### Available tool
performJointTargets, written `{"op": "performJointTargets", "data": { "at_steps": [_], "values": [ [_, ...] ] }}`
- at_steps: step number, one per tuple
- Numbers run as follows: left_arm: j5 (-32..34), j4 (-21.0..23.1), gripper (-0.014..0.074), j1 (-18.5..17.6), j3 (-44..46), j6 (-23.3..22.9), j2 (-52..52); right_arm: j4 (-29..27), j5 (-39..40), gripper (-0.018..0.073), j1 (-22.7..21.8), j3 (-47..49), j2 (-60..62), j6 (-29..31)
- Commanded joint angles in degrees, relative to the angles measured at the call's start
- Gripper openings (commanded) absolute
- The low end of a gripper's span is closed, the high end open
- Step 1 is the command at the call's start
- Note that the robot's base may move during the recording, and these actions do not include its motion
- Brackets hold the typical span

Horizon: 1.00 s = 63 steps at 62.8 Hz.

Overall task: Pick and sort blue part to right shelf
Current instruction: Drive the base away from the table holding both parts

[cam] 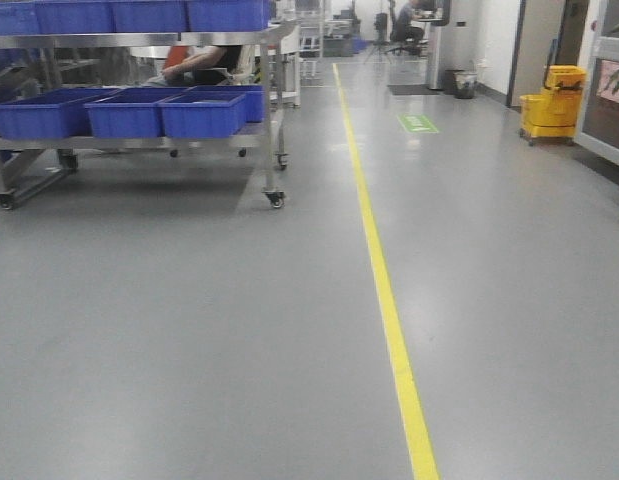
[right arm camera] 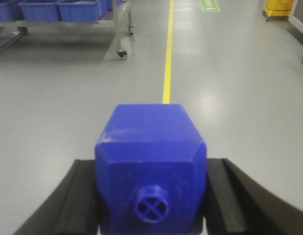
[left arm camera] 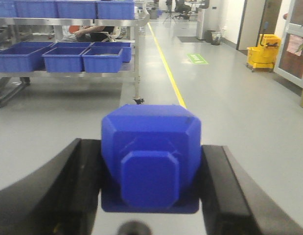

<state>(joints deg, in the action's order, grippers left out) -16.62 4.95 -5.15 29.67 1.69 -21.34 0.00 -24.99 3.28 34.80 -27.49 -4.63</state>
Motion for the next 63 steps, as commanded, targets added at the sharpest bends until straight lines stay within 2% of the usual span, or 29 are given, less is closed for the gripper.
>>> {"op": "performJointTargets", "data": {
  "at_steps": [1,63],
  "values": [
    [5.54,0.21,0.0315,0.14,1.82,0.13,-0.28,0.35,5.01,0.0358,-0.31,1.65,-0.17,0.5],
    [5.54,0.21,0.0315,0.14,1.82,0.13,-0.28,0.35,5.01,0.0358,-0.31,1.65,-0.17,0.5]
  ]
}}
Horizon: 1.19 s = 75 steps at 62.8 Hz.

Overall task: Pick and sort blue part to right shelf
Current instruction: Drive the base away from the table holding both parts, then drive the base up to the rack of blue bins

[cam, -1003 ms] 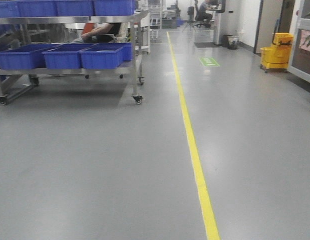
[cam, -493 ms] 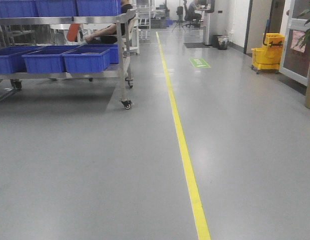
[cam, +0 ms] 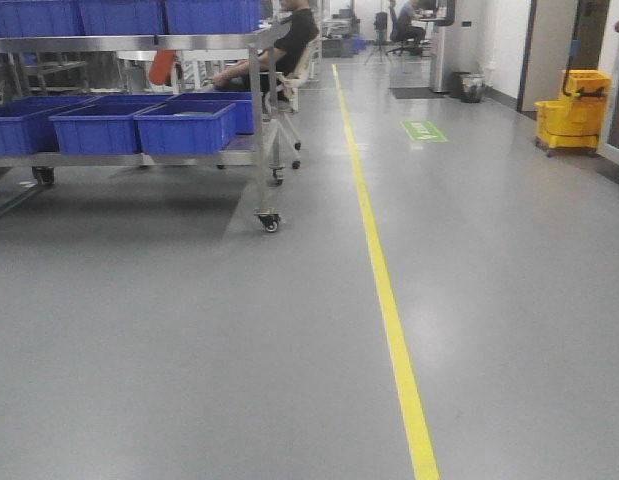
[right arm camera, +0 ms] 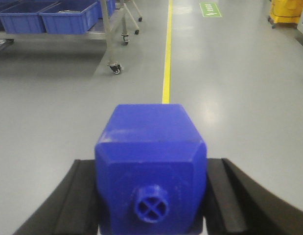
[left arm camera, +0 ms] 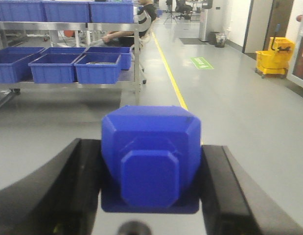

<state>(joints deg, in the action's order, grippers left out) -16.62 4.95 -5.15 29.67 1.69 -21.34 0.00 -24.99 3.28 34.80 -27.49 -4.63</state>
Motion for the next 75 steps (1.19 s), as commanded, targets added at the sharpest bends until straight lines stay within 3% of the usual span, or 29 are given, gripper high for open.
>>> {"op": "performJointTargets", "data": {
  "at_steps": [1,75],
  "values": [
    [5.54,0.21,0.0315,0.14,1.82,0.13,-0.28,0.35,5.01,0.0358,-0.31,1.65,-0.17,0.5],
    [5.42,0.21,0.0315,0.14,1.82,0.13,-0.28,0.35,5.01,0.0358,-0.31,1.65,-0.17,0.5]
  ]
}}
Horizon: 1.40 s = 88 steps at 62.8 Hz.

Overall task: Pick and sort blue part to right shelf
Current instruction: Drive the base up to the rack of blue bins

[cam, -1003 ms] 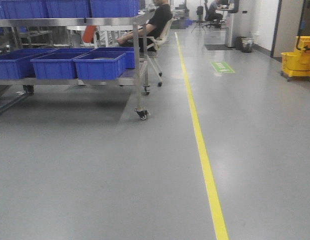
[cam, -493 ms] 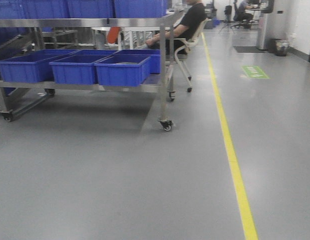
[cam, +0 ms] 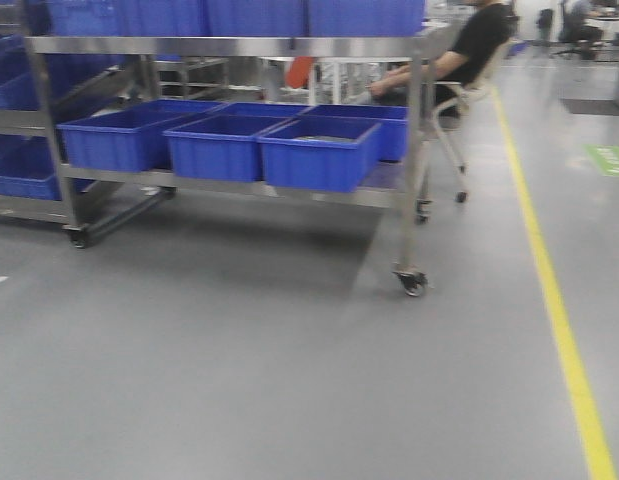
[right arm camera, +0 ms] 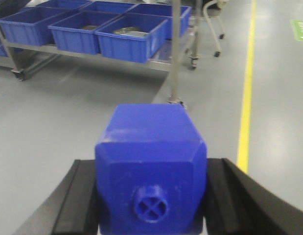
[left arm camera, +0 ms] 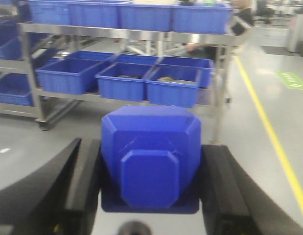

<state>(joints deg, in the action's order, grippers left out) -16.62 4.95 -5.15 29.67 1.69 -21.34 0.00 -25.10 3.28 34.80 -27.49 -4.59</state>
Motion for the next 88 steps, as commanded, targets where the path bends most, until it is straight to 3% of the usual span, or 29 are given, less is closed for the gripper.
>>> {"op": "performJointTargets", "data": {
  "at_steps": [1,88],
  "values": [
    [5.42,0.21,0.0315,0.14,1.82,0.13,-0.28,0.35,5.11,0.0358,-0.31,1.65,-0.17,0.46],
    [5.42,0.21,0.0315,0.14,1.82,0.13,-0.28,0.35,5.11,0.0358,-0.31,1.65,-0.17,0.46]
  ]
}}
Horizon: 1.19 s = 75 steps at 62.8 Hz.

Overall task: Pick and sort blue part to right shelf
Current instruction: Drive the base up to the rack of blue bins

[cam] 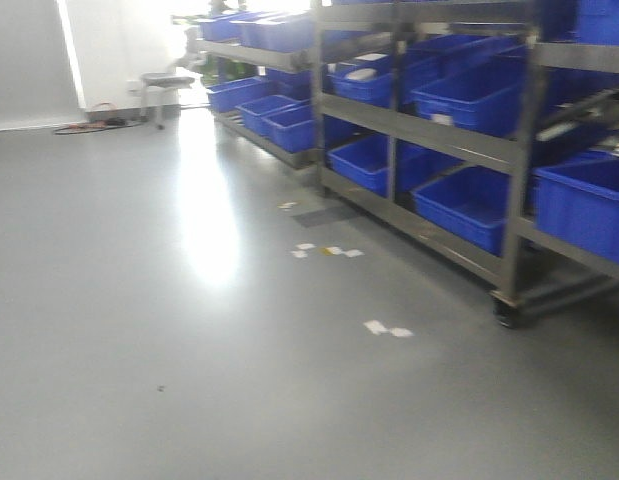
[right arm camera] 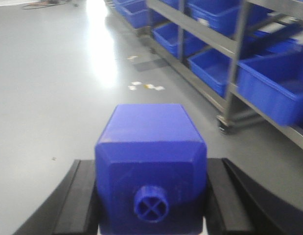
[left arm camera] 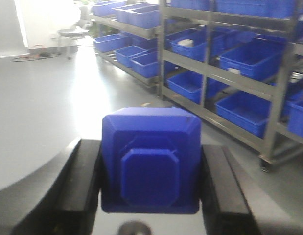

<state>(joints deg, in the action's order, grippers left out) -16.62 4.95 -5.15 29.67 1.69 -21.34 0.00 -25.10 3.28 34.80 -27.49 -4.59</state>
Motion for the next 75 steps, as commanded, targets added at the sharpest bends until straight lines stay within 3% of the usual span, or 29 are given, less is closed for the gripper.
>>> {"op": "performJointTargets", "data": {
  "at_steps": [1,75],
  "values": [
    [5.42,0.21,0.0315,0.14,1.82,0.13,-0.28,0.35,5.11,0.0358,-0.31,1.65,-0.17,0.46],
    [5.42,0.21,0.0315,0.14,1.82,0.13,-0.28,0.35,5.11,0.0358,-0.31,1.65,-0.17,0.46]
  ]
}}
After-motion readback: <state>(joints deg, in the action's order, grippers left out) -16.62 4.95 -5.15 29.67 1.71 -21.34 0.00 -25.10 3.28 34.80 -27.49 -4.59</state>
